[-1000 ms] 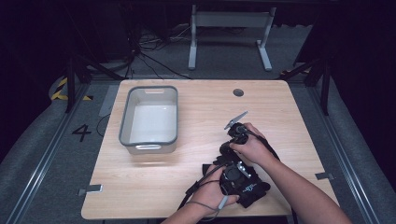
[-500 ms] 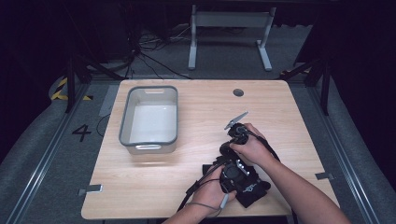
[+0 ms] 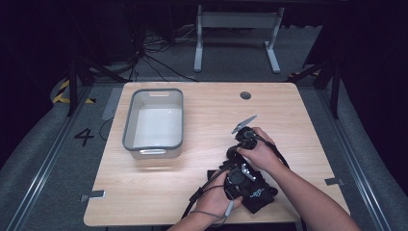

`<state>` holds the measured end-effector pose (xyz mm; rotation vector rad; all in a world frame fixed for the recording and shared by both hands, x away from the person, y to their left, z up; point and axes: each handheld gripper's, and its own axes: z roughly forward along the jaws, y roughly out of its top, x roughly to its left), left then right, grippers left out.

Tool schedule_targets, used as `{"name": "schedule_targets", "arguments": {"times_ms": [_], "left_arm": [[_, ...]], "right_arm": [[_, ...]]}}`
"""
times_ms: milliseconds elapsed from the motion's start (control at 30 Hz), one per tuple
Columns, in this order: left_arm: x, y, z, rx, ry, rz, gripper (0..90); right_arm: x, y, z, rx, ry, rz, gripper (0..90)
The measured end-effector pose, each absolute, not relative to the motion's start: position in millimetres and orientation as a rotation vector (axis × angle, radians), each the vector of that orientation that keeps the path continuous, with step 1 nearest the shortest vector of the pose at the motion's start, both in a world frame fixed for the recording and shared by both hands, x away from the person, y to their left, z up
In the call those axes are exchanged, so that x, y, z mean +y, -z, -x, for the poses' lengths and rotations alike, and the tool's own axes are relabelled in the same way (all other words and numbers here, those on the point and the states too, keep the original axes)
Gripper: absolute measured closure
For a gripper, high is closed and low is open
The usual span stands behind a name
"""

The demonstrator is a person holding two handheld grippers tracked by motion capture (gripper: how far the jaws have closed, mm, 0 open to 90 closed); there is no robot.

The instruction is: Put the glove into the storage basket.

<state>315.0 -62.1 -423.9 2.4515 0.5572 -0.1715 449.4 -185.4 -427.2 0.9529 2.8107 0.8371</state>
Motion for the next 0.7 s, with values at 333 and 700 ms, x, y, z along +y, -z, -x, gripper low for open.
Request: {"name": "schedule_targets", "arguments": {"times_ms": [333,700], "left_arm": [[-37,400,-313,0.563,0.122,-2.458,88.7],[-9,378,-318,0.6,0.039,-2.465,88.6]], "right_arm": [[-223,382,-439,2.682,-1.014,-1.015,88.1],[-258,354,-415,2.569,-1.199,-1.022,88.2]]}}
